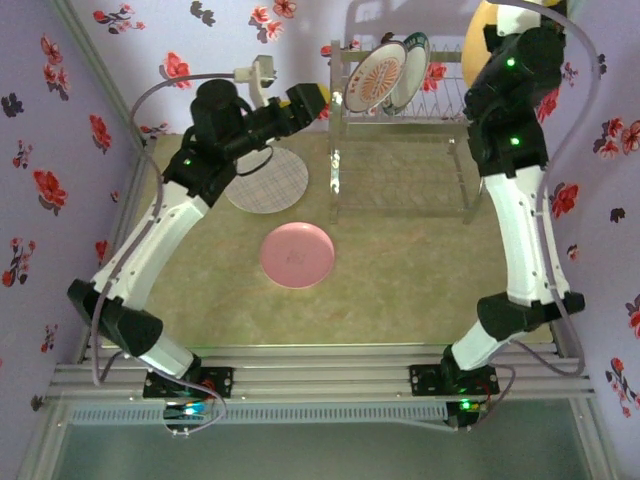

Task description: Unload the plates from the dish rack

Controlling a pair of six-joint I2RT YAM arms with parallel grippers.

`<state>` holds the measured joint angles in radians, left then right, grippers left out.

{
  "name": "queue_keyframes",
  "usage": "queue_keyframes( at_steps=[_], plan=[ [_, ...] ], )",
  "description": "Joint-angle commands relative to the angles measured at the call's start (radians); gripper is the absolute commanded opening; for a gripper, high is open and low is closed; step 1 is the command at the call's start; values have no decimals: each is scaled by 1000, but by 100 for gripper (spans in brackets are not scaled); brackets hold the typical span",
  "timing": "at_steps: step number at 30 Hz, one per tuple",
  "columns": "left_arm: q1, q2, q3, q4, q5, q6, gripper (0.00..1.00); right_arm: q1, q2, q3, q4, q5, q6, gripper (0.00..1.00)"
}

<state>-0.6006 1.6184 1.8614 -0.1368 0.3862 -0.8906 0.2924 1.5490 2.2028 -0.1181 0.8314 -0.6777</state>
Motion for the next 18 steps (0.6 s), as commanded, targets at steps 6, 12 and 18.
queue_keyframes(
  at_steps=[6,12,18],
  plan=[
    [-74,154,227,-56,32,67,86,-7,-159,-54,-285,-179,469,0],
    [-102,239,345,-86,38,76,86,-7,-239,-182,-300,-396,689,0],
    [-110,262,373,-114,30,87,84,-7,-239,-222,-290,-546,811,0]
  ],
)
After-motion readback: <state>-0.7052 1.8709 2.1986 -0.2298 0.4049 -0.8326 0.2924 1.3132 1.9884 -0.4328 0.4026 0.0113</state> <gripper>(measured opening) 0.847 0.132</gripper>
